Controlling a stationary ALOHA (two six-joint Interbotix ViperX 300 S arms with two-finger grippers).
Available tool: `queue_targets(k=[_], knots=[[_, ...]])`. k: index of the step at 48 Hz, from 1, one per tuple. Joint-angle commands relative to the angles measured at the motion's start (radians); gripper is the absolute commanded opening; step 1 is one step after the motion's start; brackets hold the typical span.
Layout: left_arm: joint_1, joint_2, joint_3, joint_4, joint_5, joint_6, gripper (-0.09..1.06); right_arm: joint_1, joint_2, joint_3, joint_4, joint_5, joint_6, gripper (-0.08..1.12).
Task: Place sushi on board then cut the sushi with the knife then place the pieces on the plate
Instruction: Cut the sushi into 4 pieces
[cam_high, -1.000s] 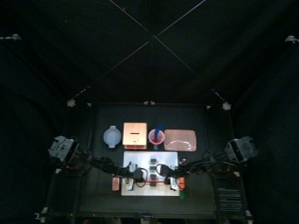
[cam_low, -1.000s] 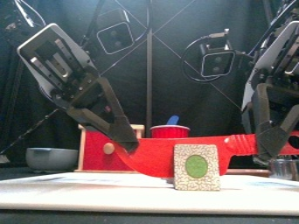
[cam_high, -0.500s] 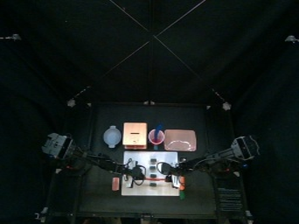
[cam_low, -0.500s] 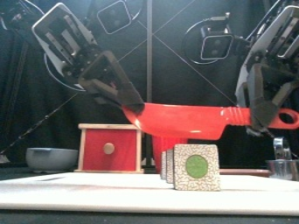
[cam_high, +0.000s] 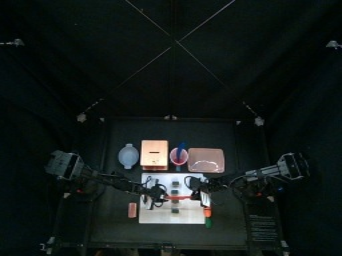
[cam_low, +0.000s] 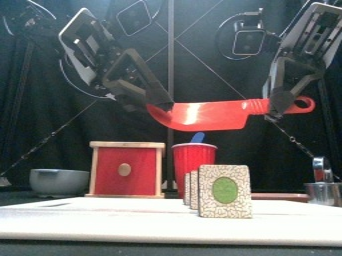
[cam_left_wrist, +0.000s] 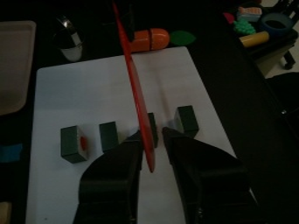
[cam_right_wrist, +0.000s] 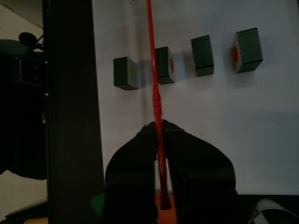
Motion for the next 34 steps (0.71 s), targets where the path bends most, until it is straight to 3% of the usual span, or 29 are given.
queue_targets(k=[1,17,34], knots=[[0.014,-0.029,-0.015,0.005,-0.012,0.002,0.74,-0.011,-0.044,0.005,-0.005,0.002,-0.002,0.32],[0.044,-0.080,0.021,0.028,-0.034,0.002,0.76,-0.028,-0.173,0.120,0.034,0.049,0.002,0.32],[0.048,-0.112,0.075,0.025,-0.130,-0.002,0.76,-0.080,-0.354,0.230,0.055,0.187,0.008,0.33]])
